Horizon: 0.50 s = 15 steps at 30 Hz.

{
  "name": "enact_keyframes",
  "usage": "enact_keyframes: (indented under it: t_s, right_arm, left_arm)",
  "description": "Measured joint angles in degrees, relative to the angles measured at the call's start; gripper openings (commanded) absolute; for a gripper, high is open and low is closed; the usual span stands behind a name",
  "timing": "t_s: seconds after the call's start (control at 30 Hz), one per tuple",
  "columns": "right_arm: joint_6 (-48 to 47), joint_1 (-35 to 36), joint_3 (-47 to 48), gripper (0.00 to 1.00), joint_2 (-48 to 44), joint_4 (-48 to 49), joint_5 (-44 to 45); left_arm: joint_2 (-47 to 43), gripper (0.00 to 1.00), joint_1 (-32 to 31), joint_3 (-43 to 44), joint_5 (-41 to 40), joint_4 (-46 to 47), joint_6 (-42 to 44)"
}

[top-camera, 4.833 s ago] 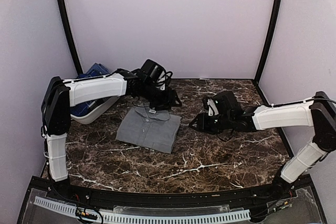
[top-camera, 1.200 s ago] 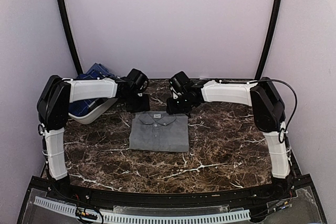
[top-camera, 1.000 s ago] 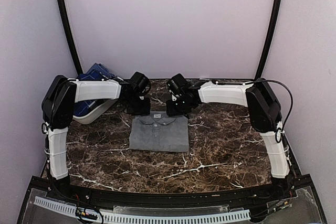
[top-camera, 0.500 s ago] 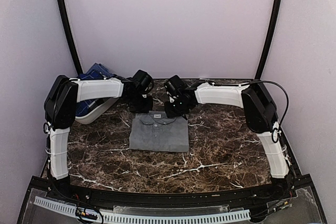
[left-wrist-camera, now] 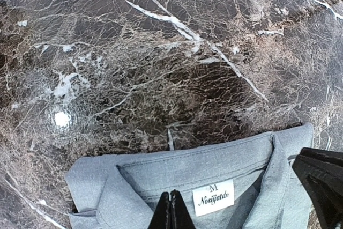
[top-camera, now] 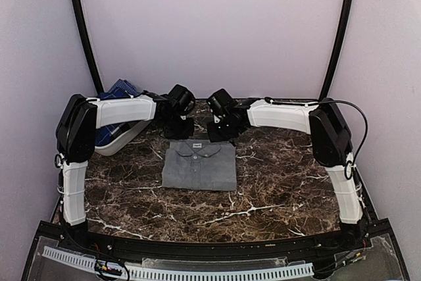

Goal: Fold and stack the long sleeve shirts
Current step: Adjust the square-folded shirt at the center of the board.

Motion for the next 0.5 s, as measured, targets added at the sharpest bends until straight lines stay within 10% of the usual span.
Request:
enact_keyframes:
  t_s: [0.27,0.5]
  right_arm:
    - [0.72,-0.07,-1.20,0.42,-0.48,1.03,-3.39]
    - [0.94,-0.07,-1.36,0.44,-0.35,0.90,-4.39]
  left_arm:
    - [0.00,0.43,0.02,-0.11,-1.75,-0.24,-0.55]
    - [0.63,0.49,0.57,-0.28,-1.90,-0.61,0.00]
